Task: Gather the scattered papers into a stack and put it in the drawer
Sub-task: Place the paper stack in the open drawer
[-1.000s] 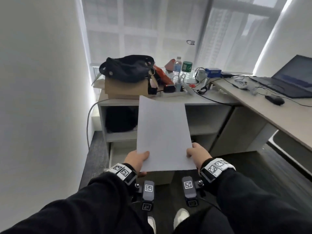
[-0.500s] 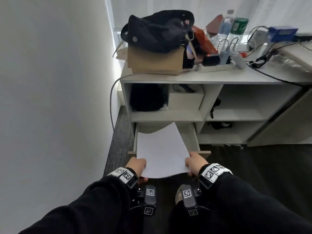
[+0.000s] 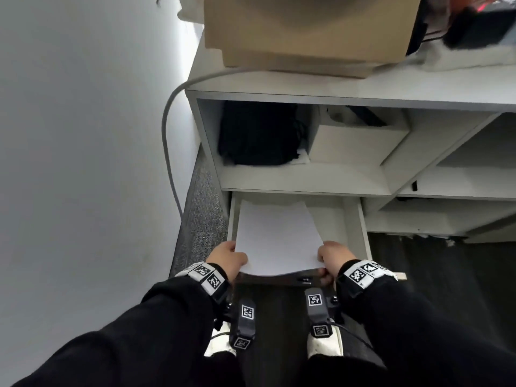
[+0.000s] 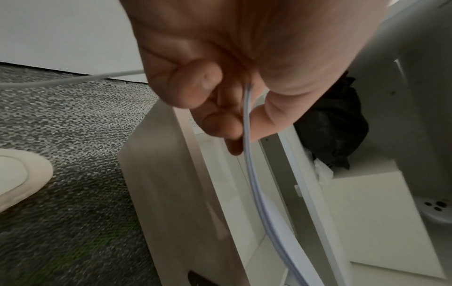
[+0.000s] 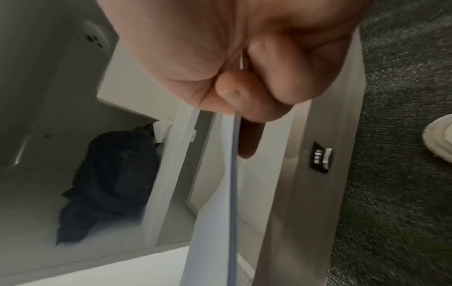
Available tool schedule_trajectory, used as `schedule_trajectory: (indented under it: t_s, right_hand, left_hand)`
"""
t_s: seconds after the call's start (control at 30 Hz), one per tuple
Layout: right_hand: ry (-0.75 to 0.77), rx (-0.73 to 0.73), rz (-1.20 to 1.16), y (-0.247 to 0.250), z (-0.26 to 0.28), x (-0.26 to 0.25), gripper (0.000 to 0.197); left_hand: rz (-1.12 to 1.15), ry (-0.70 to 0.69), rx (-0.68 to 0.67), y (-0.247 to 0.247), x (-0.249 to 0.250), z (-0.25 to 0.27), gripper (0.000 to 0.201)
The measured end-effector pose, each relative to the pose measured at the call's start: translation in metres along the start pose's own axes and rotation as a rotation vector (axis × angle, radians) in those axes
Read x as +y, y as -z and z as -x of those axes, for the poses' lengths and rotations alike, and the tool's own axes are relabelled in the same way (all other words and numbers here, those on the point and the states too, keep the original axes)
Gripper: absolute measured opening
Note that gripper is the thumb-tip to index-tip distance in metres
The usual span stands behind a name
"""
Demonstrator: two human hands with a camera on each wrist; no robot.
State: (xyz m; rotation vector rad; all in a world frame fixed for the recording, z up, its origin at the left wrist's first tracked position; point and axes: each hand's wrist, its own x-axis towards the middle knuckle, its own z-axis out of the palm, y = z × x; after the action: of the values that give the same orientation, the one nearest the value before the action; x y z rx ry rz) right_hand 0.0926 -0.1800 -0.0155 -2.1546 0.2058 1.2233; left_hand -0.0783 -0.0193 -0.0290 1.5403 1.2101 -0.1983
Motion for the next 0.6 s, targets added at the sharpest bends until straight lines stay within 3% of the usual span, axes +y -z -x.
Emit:
schedule_trajectory:
  t_s: [0.07, 0.13, 0.2, 0.37, 0.5, 0.6]
  right_hand:
    - [-0.017, 0.012, -0.043, -0.006, -0.022, -0.005, 0.016]
    - [-0.029, 0.022, -0.07, -0.012, -0.041, -0.008, 0.016]
    - [-0.055, 0.042, -0.113, -0.015, -0.056, -0.009, 0.018]
    - [-0.02, -0.025, -0.251, -0.024, -0.082, -0.012, 0.051]
    - [-0.101, -0.033, -0.244, -0.019, -0.076, -0.017, 0.015]
    - [-0.07, -0.055, -0.154, -0.01, -0.066, -0.011, 0.009]
  left_hand:
    - [0.014, 0.004, 0.005, -0.005, 0.002, -0.026, 0.014]
    - [0.025, 0.035, 0.005, -0.01, 0.002, -0.049, 0.031]
    - [0.029, 0.056, 0.012, -0.013, 0.001, -0.069, 0.036]
    - [-0.012, 0.069, 0.039, -0.012, 0.003, -0.099, 0.041]
    - [-0.064, 0.138, 0.096, -0.007, -0.005, -0.098, 0.053]
    - [-0.097, 0.095, 0.128, -0.003, -0.01, -0.087, 0.049]
